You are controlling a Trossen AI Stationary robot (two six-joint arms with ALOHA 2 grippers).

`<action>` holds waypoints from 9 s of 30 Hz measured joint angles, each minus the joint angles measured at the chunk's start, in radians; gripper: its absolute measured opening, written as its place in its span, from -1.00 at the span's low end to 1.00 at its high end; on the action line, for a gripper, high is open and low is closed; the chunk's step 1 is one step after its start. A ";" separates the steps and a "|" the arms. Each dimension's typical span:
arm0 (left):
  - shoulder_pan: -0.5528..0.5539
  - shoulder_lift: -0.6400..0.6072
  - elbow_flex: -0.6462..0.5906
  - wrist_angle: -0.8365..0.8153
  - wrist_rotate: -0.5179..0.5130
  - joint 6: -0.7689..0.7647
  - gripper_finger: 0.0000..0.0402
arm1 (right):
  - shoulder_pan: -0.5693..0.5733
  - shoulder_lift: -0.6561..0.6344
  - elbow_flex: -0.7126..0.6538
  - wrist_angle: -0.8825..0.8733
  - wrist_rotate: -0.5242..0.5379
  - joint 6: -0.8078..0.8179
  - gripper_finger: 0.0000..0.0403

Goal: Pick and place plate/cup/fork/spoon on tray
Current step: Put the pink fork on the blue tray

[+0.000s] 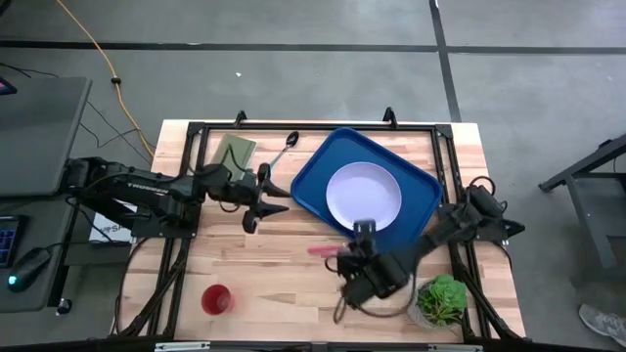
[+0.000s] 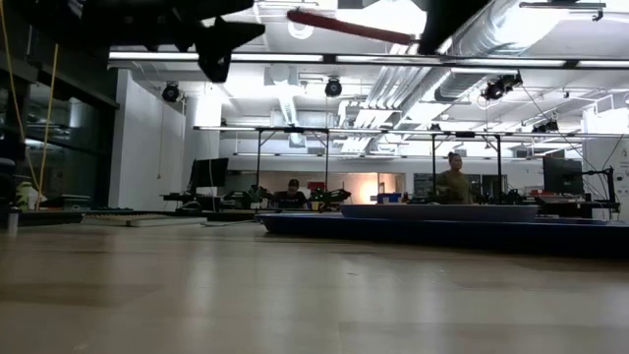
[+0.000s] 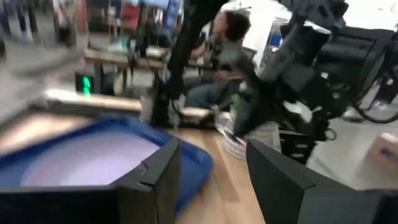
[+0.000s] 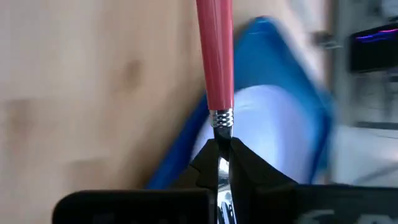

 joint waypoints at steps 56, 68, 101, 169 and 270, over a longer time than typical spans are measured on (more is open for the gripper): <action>-0.027 0.191 0.006 0.134 -0.351 -0.610 -0.11 | -0.371 0.003 0.003 0.240 0.123 -0.317 -1.00; -0.014 0.191 0.006 0.119 -0.351 -0.594 -0.45 | -0.374 0.003 0.003 0.272 0.112 -0.351 -1.00; 0.058 0.098 -0.013 0.149 -0.416 -0.297 -1.00 | -0.252 -0.138 -0.107 -0.163 0.190 0.188 -0.02; 0.013 0.286 -0.142 0.872 -0.251 -0.261 -0.34 | -0.304 -0.928 -0.916 1.640 0.379 -0.536 -1.00; 0.011 -0.107 -0.085 0.450 0.171 -0.224 -0.11 | -1.120 -0.052 -0.731 1.301 -0.628 0.064 -0.83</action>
